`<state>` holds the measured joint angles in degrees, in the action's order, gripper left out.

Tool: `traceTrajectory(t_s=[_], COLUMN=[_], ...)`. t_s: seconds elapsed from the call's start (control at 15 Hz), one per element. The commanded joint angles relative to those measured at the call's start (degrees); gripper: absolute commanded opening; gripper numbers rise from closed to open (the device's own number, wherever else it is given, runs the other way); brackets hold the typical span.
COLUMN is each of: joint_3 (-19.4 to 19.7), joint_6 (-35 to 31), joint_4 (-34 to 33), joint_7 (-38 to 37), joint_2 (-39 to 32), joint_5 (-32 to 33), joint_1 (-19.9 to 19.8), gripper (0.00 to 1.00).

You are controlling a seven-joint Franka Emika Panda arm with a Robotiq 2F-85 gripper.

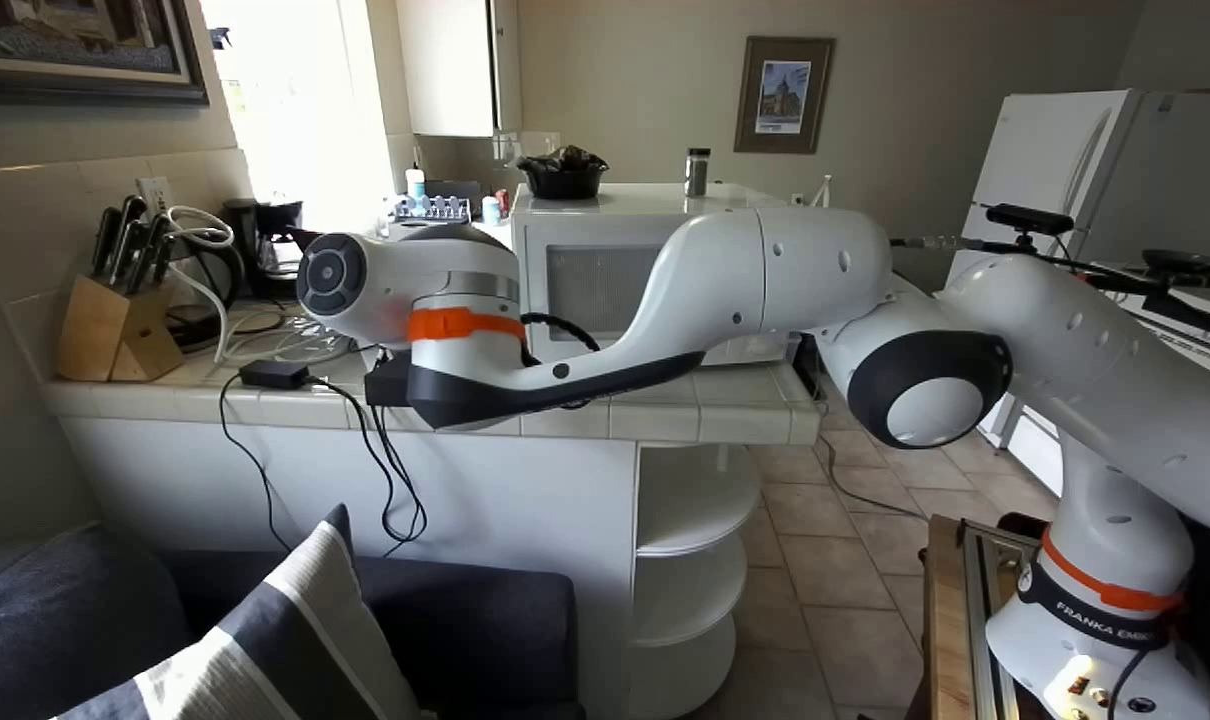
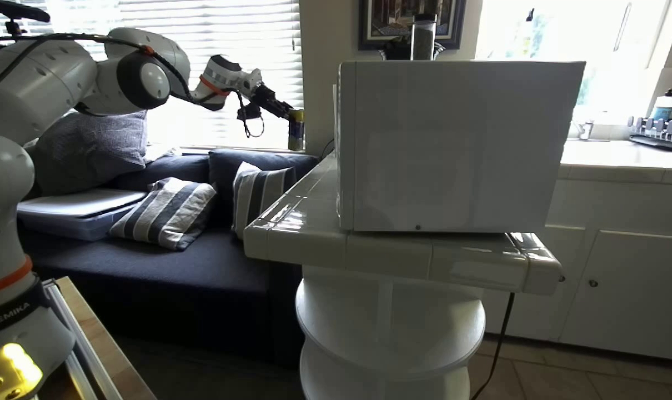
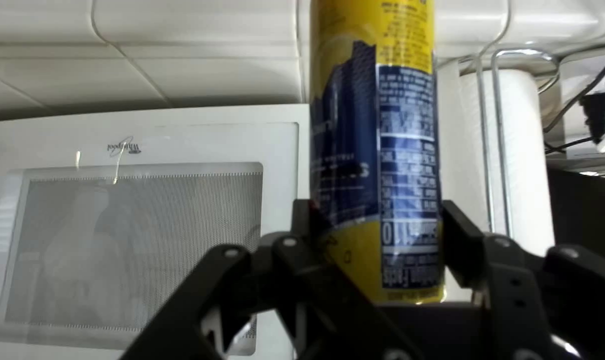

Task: Move the can to the shelf below the counter

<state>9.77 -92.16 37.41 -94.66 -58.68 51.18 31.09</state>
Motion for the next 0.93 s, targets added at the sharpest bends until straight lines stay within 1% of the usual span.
traceTrajectory(t_s=[0.0,0.33,0.6,0.87], joint_3=[-1.65,-3.72,-6.48,-8.16], joint_6=[-2.42,-1.91,-1.32,0.46], joint_4=[10.5,23.13,33.55,44.66], joint_7=[-6.88,-14.29,-19.06,-24.06], joint_2=[6.28,11.7,15.43,18.38], joint_5=[0.04,0.27,-1.54,-2.91], joint_1=[3.25,7.2,8.7,9.48], gripper=[0.38,0.38,0.38,0.38])
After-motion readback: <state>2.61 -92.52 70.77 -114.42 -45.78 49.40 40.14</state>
